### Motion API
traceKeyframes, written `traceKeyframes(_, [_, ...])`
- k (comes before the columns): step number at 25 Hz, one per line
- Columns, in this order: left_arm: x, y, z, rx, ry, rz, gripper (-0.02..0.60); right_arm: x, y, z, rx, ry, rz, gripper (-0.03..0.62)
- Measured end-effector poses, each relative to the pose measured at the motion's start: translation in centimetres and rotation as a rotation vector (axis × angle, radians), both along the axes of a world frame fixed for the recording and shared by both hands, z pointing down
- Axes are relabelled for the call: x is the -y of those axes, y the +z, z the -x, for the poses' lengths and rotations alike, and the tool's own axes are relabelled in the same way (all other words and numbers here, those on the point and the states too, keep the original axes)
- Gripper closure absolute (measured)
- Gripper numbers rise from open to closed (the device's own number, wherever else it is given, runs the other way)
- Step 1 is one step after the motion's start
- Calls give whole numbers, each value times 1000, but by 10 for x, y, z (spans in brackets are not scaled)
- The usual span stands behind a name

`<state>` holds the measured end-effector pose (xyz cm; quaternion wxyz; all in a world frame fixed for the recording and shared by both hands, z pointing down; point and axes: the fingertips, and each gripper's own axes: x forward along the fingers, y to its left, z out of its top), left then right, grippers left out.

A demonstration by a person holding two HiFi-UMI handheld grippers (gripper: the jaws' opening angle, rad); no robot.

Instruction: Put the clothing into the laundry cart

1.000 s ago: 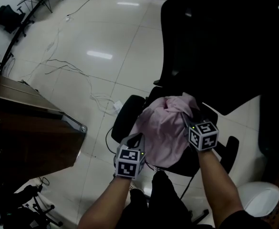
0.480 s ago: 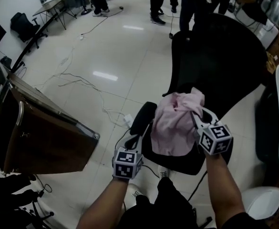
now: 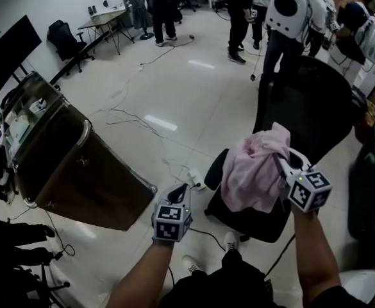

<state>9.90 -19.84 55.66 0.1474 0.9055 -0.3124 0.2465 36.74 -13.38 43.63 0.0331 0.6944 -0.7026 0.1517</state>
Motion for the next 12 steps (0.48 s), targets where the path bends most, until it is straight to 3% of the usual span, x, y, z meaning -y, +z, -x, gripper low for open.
traceKeyframes(6, [0,-33,48,-33,-68,-43,581,6,-45,61,21,-108,-58,519])
traceKeyframes(12, [11,-69,103,-68,-144,-113,581,25,-107,122,84,-185,-194,519])
